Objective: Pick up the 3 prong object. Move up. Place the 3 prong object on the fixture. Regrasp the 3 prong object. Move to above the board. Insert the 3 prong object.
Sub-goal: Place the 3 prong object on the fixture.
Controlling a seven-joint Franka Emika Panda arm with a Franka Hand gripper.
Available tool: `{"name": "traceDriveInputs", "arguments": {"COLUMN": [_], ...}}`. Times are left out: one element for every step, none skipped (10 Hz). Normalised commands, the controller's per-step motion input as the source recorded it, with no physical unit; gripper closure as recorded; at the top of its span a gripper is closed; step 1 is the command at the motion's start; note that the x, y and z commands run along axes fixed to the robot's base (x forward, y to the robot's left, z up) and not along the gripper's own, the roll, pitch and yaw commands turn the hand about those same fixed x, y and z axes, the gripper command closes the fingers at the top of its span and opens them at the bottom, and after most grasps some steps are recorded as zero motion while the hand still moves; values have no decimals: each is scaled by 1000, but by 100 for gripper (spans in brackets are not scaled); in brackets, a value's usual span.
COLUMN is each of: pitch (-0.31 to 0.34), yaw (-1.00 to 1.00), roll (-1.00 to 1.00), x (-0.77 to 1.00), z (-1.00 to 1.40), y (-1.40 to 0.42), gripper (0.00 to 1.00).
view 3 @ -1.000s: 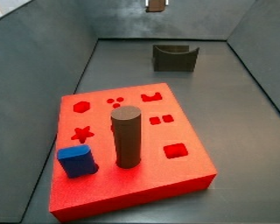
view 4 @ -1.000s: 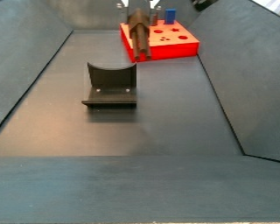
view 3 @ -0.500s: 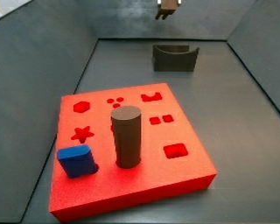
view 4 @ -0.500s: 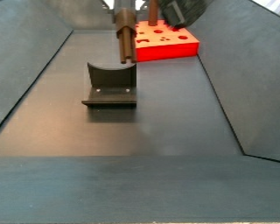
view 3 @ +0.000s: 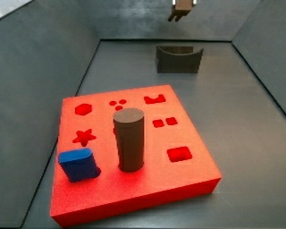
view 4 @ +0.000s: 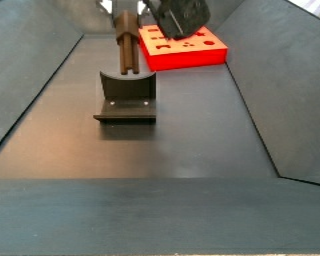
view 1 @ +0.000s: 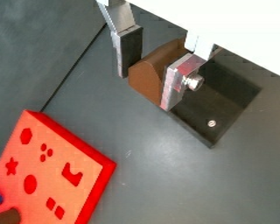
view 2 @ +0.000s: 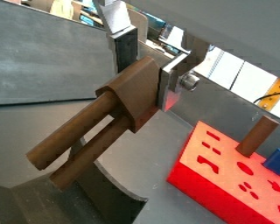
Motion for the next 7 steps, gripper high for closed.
{"name": "traceDriveInputs", "arguments": {"pitch": [215,231,220,186,132,94,68], "yaw": [-53,-110,-155,-184,-212,-213,-211], "roll": [-1000,-984,-792,-634,-417,-278,-224], "x": [129,143,162,168,175,184,189], "z": [-1000,-1000,-1000,-1000,-1000,-1000,-1000], "y": [138,144,139,141,144,139,135], "gripper": [100,100,100,100,100,100,100]}}
